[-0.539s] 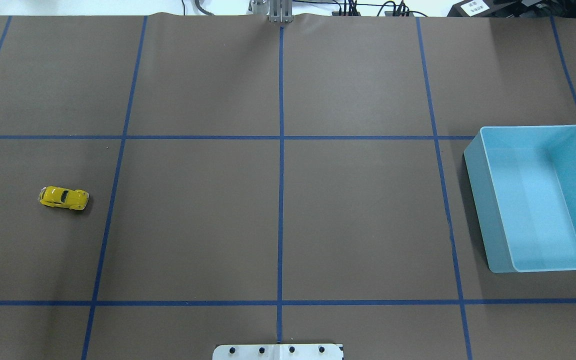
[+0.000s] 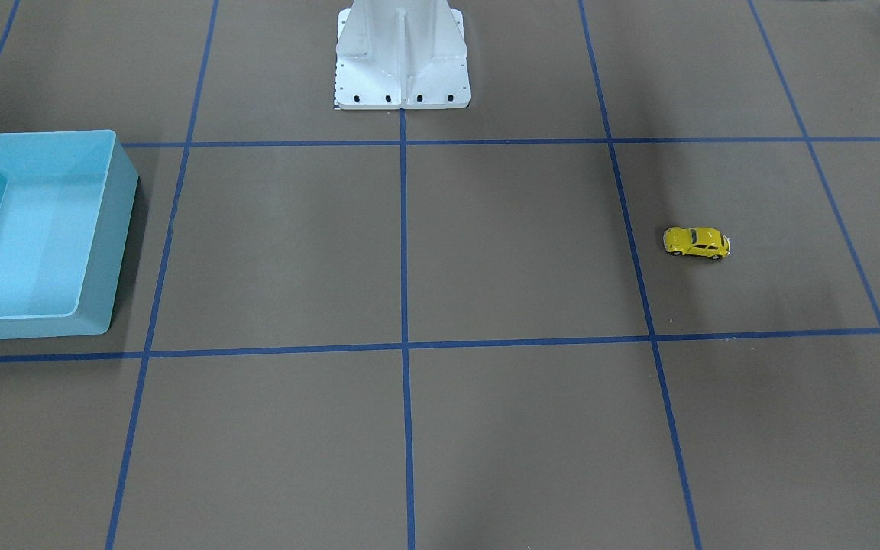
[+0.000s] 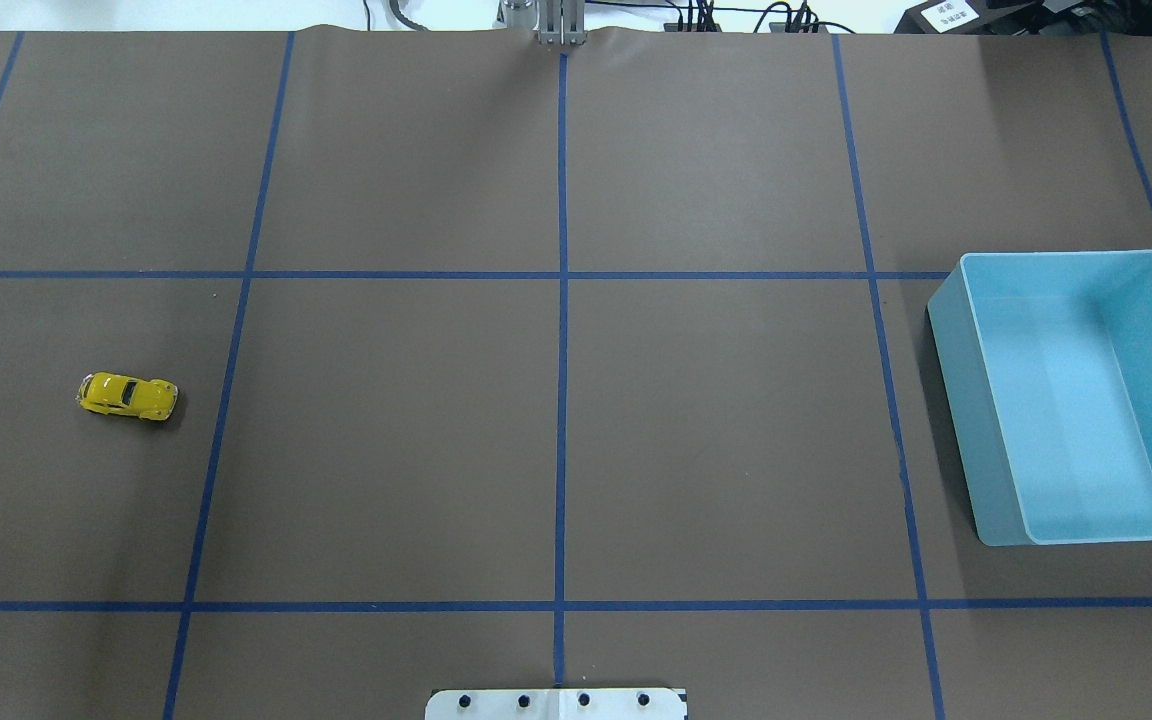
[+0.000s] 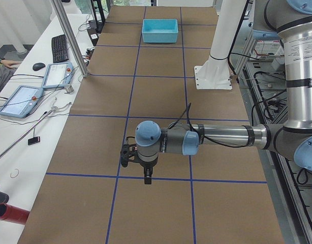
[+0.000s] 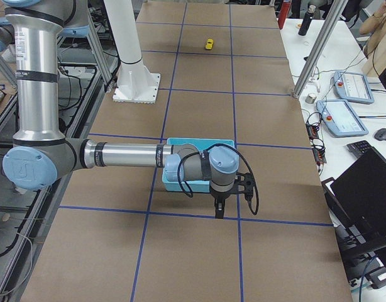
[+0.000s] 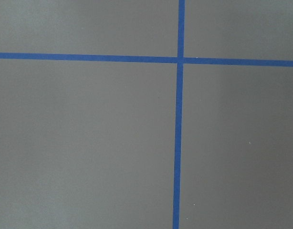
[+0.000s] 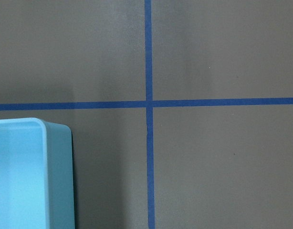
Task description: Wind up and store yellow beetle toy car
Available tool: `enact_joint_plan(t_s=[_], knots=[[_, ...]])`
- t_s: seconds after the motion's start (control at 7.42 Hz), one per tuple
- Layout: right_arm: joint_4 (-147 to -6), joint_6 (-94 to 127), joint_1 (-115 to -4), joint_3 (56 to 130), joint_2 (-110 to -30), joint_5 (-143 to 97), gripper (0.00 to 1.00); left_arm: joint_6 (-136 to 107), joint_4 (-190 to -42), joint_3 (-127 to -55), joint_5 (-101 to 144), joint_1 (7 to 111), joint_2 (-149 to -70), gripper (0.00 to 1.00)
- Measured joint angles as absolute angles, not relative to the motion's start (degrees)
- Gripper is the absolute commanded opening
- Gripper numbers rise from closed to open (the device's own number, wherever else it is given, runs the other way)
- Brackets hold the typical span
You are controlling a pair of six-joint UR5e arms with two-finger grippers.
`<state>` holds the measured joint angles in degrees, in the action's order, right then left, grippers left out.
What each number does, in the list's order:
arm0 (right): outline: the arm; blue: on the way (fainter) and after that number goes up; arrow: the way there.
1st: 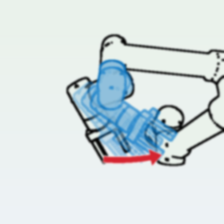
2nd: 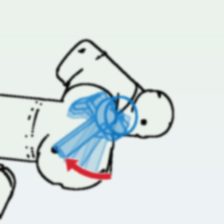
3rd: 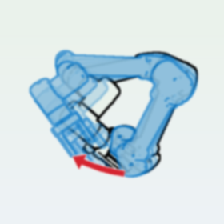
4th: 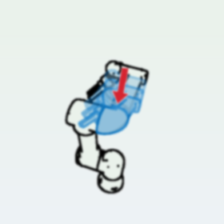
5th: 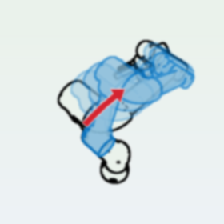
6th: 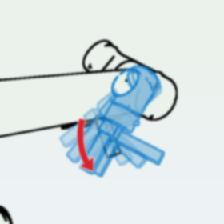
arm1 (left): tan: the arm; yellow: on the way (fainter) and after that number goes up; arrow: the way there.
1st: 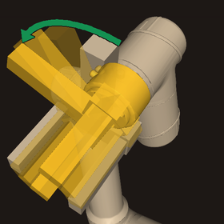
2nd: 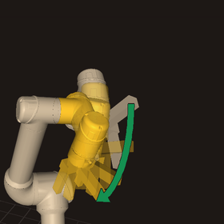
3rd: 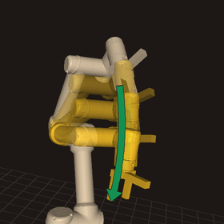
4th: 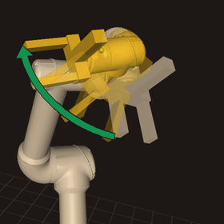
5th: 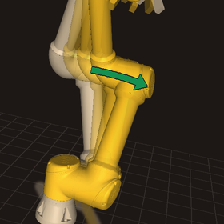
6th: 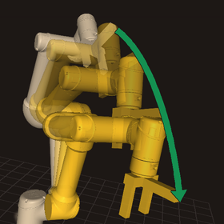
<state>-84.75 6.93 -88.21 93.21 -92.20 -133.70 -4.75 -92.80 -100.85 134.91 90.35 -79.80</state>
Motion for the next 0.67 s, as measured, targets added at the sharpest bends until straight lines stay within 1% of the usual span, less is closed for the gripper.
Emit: enact_joint_plan(t_s=[0.67], knots=[[-84.7,6.7,-88.2,93.0,-92.0,-133.3,1.0,-4.8,-90.1,-101.2,135.0,92.4,-80.9,1.0]])
